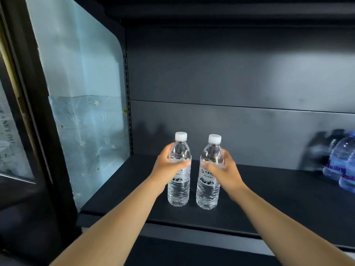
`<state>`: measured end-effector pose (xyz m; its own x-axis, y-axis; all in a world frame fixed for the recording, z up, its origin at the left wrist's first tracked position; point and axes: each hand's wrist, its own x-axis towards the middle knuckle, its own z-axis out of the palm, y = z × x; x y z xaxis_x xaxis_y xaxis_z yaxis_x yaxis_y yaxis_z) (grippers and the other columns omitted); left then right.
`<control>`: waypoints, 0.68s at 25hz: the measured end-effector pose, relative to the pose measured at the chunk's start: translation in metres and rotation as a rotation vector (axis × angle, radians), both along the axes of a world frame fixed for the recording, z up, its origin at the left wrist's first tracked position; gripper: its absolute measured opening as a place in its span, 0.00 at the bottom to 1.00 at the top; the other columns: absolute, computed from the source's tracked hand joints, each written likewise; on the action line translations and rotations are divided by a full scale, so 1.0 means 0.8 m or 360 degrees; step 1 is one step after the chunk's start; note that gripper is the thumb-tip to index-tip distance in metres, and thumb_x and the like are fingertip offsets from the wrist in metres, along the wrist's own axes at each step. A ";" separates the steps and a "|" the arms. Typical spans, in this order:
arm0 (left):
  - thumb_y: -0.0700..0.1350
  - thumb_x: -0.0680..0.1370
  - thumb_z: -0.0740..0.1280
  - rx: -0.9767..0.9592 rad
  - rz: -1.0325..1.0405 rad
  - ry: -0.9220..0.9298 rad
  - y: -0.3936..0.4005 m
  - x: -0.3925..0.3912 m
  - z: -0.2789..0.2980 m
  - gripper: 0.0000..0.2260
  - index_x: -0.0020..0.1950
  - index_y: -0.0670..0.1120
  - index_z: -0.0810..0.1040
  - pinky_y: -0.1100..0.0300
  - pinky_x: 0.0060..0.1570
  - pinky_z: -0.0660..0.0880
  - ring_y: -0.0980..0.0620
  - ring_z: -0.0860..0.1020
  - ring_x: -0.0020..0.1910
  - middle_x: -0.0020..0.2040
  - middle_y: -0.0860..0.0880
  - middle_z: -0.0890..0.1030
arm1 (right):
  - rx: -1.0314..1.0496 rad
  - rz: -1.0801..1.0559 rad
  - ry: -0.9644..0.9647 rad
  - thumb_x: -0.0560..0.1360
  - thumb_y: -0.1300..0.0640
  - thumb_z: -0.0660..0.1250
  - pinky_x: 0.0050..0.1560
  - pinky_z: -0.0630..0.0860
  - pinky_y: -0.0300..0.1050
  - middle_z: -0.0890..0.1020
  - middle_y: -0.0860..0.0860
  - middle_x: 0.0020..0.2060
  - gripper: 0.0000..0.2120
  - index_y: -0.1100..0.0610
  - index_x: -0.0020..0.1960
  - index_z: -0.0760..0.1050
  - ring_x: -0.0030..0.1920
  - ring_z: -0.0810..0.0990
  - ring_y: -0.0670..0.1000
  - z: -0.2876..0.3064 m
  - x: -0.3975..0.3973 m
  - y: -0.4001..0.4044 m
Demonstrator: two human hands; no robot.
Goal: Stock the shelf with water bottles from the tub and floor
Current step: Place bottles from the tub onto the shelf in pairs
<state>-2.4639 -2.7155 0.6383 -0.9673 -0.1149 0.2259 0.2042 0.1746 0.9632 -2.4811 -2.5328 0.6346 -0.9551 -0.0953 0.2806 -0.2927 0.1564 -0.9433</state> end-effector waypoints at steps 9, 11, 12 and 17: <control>0.36 0.68 0.73 -0.0073 -0.0040 -0.0126 -0.014 -0.053 -0.066 0.28 0.62 0.55 0.67 0.67 0.46 0.73 0.62 0.78 0.52 0.53 0.56 0.79 | 0.0022 -0.0023 -0.0076 0.67 0.60 0.76 0.47 0.80 0.40 0.83 0.48 0.46 0.20 0.48 0.54 0.73 0.45 0.83 0.43 -0.069 -0.036 -0.014; 0.35 0.70 0.72 -0.0112 -0.0041 -0.0105 -0.020 -0.078 -0.070 0.29 0.62 0.57 0.64 0.70 0.44 0.71 0.64 0.76 0.52 0.54 0.58 0.77 | -0.0030 -0.0024 -0.0072 0.67 0.61 0.76 0.45 0.80 0.38 0.85 0.47 0.43 0.18 0.50 0.54 0.74 0.43 0.84 0.43 -0.074 -0.056 -0.025; 0.35 0.70 0.72 -0.0130 -0.0033 -0.0110 -0.026 -0.091 -0.072 0.29 0.62 0.57 0.62 0.70 0.43 0.70 0.64 0.75 0.52 0.54 0.58 0.76 | -0.0052 -0.0035 -0.0082 0.67 0.61 0.76 0.44 0.80 0.39 0.85 0.47 0.42 0.18 0.51 0.54 0.75 0.43 0.84 0.43 -0.077 -0.066 -0.031; 0.36 0.69 0.73 -0.0160 0.0072 -0.0141 -0.073 -0.155 -0.077 0.29 0.61 0.57 0.62 0.59 0.55 0.73 0.56 0.76 0.55 0.56 0.55 0.76 | -0.0153 -0.0115 -0.0060 0.67 0.60 0.76 0.40 0.78 0.35 0.84 0.45 0.42 0.18 0.48 0.53 0.74 0.42 0.84 0.41 -0.090 -0.124 -0.065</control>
